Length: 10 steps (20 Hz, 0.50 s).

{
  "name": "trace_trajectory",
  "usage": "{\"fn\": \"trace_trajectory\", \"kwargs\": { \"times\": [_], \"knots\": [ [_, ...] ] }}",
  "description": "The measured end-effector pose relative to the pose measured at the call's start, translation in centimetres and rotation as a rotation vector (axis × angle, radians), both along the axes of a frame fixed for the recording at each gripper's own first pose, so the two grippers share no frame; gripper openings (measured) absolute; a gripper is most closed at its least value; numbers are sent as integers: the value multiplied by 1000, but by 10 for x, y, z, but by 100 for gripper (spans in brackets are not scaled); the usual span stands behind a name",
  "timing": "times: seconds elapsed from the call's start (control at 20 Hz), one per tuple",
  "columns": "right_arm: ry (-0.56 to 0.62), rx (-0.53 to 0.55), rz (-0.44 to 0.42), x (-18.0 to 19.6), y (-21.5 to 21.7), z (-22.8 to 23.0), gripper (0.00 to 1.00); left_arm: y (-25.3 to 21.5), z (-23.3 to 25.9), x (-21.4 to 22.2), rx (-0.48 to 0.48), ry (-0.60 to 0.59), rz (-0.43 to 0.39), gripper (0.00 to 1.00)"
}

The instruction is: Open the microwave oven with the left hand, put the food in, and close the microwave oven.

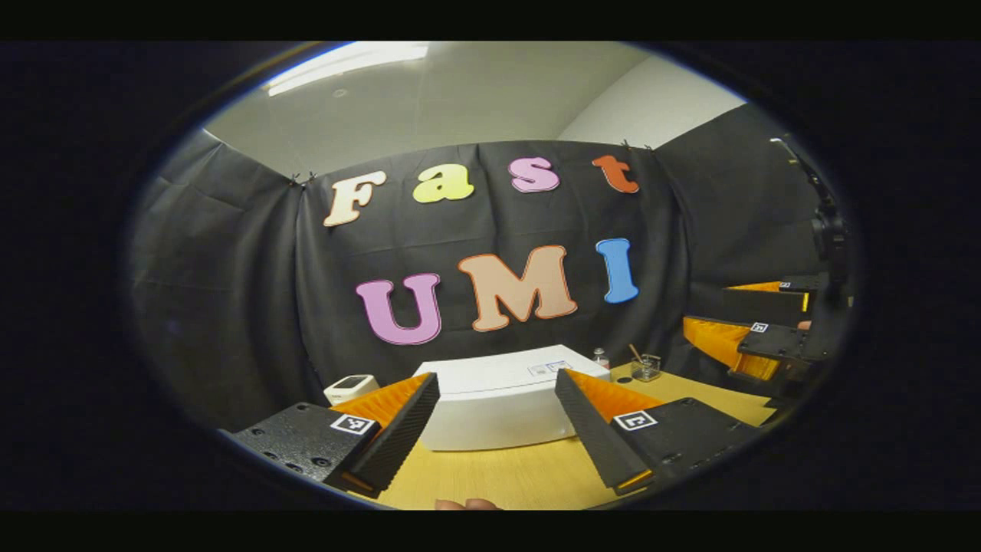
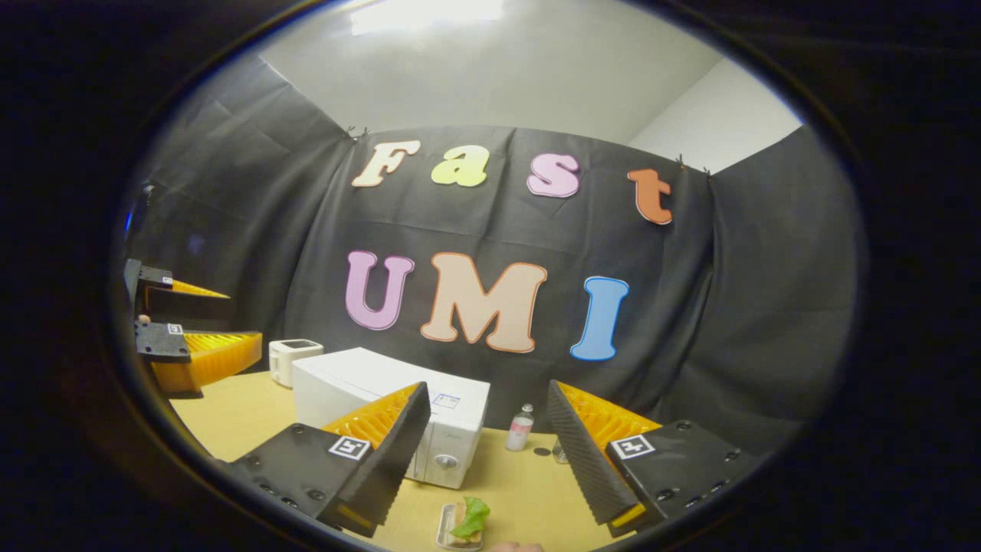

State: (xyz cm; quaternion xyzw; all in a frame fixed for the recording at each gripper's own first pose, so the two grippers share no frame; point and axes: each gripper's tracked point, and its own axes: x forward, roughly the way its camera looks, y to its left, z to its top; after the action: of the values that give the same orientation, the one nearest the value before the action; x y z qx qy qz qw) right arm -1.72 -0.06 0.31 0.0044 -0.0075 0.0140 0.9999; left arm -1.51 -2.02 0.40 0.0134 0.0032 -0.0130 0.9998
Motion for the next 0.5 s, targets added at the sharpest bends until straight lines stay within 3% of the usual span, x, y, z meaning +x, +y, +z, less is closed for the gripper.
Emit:
{"fn": "trace_trajectory", "kwargs": {
  "times": [0.5],
  "knots": [
    [10, -6, -11, -4, -6, -1, 96, -4, -9, 7, -12, 5, -19, 97]
  ]
}}
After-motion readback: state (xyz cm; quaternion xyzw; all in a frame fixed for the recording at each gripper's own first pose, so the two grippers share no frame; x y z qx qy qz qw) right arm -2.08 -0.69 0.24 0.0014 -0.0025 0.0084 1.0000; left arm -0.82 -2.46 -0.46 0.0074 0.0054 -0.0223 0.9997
